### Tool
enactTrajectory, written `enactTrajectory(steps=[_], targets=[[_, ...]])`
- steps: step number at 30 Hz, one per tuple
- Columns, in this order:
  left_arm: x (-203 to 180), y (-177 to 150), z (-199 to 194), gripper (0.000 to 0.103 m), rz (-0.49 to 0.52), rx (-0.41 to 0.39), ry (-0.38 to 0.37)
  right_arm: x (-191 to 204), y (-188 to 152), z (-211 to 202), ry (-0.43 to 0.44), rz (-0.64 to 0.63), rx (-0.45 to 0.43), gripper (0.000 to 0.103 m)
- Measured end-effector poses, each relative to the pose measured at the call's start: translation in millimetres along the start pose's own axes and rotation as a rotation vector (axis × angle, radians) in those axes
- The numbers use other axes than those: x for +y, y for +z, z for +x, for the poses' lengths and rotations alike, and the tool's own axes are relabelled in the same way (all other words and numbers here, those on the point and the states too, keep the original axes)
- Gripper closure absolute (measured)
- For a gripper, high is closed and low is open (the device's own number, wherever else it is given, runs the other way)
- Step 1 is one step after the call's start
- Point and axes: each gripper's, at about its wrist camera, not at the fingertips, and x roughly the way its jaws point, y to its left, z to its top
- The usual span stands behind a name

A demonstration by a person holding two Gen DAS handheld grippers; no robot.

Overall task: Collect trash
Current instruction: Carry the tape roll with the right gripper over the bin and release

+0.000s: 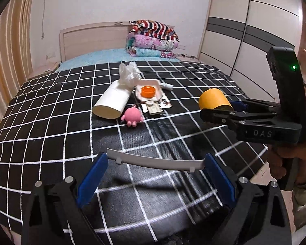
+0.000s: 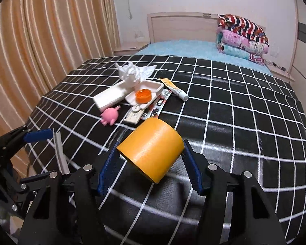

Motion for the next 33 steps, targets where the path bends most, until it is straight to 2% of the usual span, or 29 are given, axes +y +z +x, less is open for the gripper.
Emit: enactTrajectory(steps=[10,18,23,33], targets=[[-26,-17,-39,0.01,0.066,-0.029,-0.044,20,-24,-41,0.018,-0.03,-0.026,0.042],[-49,-42,-64,0.01,0.151,-0.023,-0.091,35,-50,-65,0.046,-0.05,-0.02,0.042],[-59,-59,-66,0.01,0.19,0.002,-0.122,45,-67,-74,0.075,-0.064,-0.001,0.042],[-70,-94,-43,0.01,0.248,0.086,-0.164,53,-101,-70,0.157,-0.046,0.054,0.042]])
